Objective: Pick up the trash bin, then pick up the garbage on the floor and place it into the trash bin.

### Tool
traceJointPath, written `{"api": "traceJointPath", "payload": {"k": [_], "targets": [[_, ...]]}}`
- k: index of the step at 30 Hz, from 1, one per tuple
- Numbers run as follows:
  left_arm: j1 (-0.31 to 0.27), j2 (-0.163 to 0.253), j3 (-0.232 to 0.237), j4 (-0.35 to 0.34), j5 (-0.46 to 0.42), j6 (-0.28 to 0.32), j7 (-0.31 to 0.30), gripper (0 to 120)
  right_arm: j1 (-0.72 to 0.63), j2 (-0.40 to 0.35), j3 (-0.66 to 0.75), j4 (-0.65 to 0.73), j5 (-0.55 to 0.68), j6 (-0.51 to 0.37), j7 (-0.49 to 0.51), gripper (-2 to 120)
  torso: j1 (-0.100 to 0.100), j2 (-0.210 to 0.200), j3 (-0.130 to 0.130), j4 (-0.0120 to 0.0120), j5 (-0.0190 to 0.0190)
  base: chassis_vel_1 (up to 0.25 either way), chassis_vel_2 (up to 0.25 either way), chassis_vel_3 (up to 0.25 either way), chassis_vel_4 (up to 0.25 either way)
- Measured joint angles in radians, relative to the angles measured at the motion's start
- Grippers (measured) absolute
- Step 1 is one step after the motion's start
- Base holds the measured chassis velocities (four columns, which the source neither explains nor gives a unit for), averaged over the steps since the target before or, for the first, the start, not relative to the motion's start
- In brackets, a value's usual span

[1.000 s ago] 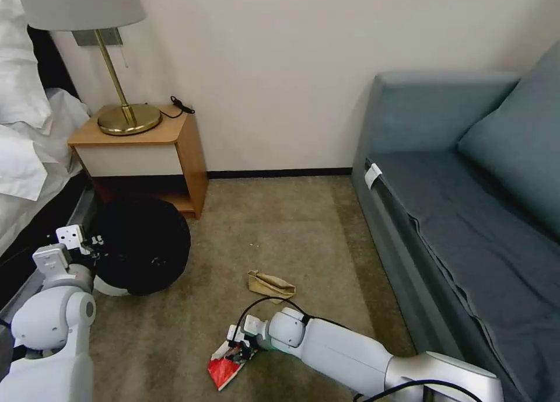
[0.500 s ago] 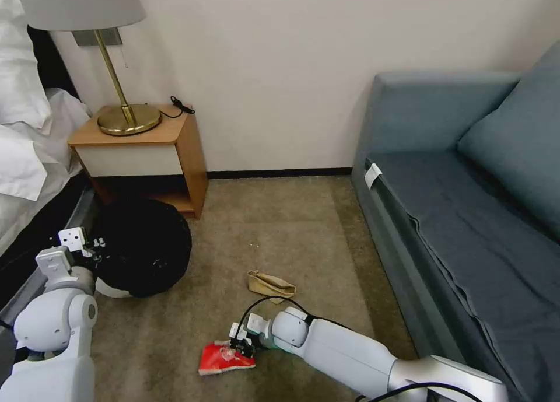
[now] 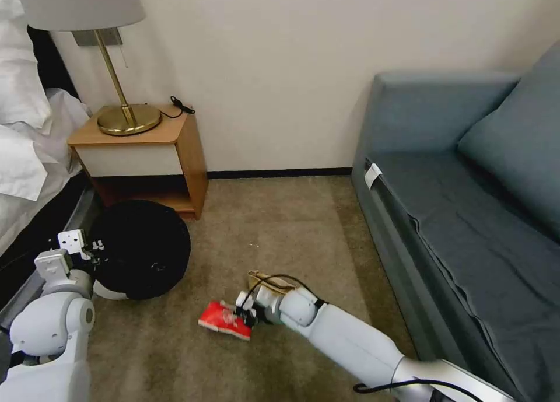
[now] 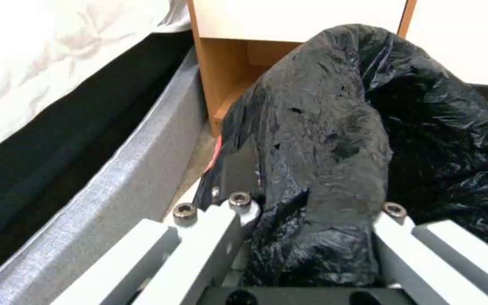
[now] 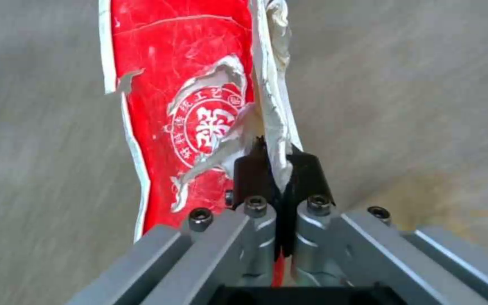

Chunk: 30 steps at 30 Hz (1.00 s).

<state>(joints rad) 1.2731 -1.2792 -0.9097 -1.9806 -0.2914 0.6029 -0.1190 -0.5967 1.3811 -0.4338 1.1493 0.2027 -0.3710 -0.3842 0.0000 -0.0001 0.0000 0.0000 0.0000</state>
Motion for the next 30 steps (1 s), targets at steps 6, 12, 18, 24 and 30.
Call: {"api": "traceJointPath", "payload": {"k": [6, 12, 18, 24, 30], "targets": [[0.014, 0.015, -0.001, -0.02, -0.004, 0.0, 0.007, 5, 0.019, 0.054, 0.179, 0.036, -0.009, 0.018, 0.018, 0, 0.0, 0.0, 0.0, 0.0, 0.0, 0.0, 0.0, 0.0, 0.0], [0.028, 0.012, 0.011, -0.043, 0.021, -0.008, 0.03, 5, 0.044, 0.088, 0.226, 0.067, 0.009, 0.037, 0.029, 0, 0.0, 0.0, 0.0, -0.0001, 0.0, 0.0, 0.0, 0.0, 0.0], [0.042, -0.003, 0.03, -0.065, 0.038, -0.009, 0.035, 5, 0.056, 0.138, 0.23, 0.11, 0.045, 0.057, 0.048, 0, 0.0, 0.0, 0.0, 0.0, -0.0001, 0.0, 0.0, 0.0, 0.0], [0.053, -0.012, 0.041, -0.081, 0.051, -0.01, 0.033, 5, 0.078, 0.182, 0.172, 0.165, 0.109, 0.058, 0.079, 0, 0.0, 0.0, 0.0, 0.0, -0.0001, 0.0, 0.0, 0.0, 0.0], [0.069, -0.022, 0.047, -0.108, 0.062, -0.01, 0.031, 5, 0.084, 0.206, 0.133, 0.172, 0.165, 0.055, 0.087, 0, 0.0, 0.0, 0.0, 0.0001, -0.0001, 0.0, 0.0, 0.0, 0.0]]}}
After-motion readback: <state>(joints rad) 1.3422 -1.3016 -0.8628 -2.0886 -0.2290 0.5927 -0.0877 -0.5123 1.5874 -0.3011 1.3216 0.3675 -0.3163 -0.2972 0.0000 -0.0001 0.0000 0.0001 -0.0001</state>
